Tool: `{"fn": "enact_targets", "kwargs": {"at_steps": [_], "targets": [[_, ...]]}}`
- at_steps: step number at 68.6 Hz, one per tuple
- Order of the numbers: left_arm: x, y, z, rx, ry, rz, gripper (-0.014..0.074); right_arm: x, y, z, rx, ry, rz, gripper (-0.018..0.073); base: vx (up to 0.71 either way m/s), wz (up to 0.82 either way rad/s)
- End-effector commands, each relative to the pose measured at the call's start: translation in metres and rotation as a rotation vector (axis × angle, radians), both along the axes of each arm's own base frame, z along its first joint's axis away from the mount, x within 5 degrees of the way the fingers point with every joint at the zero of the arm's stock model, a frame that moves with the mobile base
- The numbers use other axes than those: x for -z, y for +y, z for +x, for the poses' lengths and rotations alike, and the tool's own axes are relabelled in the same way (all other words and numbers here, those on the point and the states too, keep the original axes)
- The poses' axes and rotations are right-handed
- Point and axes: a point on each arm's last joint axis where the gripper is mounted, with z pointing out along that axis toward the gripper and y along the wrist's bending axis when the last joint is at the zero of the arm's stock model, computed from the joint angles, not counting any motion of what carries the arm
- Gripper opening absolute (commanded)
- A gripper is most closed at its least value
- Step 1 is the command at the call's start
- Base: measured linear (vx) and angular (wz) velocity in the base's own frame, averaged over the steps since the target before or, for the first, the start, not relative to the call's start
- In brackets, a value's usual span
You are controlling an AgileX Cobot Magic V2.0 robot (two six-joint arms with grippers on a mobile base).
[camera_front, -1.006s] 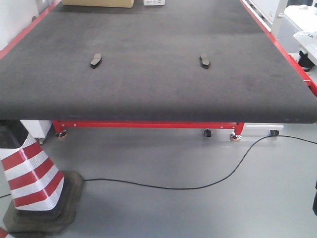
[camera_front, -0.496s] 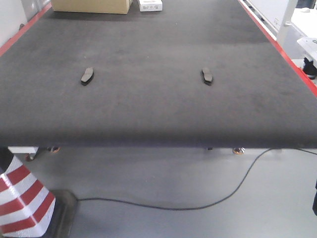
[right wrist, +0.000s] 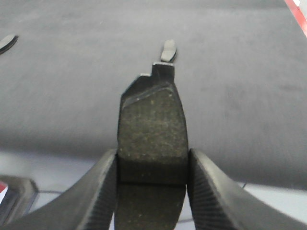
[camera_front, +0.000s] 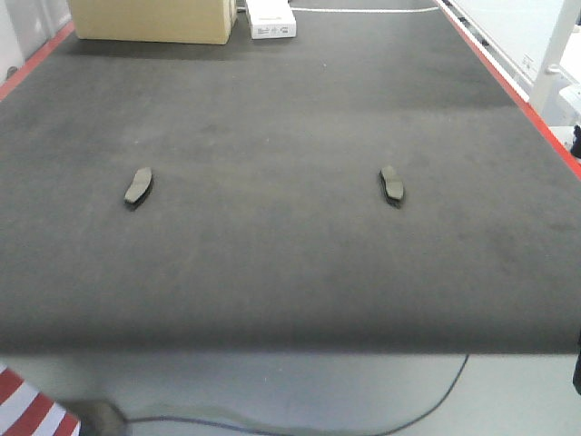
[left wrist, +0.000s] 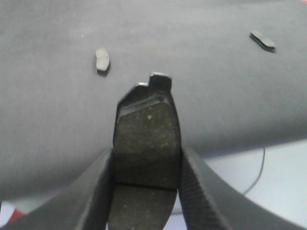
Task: Move and align brake pads A on conveyor
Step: 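Turn and drive up to the black conveyor belt, then position both held pads above the belt beside the placed pads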
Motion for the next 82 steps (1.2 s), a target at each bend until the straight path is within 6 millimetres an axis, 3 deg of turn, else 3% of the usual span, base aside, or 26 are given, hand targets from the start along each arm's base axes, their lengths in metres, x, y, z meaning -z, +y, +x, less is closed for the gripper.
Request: {"fn": "enact_targets", "kwargs": {"at_steps": [1,82], "targets": [[-0.0158,-0.003,0.0026,0.025,-0.1,-0.03,-0.0006,-0.0183,-0.0002,0.0032,0.003,-0.124,0.006,-0.0004,0.35,-0.02],[-0.0158,-0.003,0.0026,0.025,-0.1,-0.03,-0.0006,-0.0183,-0.0002,0.0032,0.003,-0.124,0.006,-0.0004,0.24,0.01]]}}
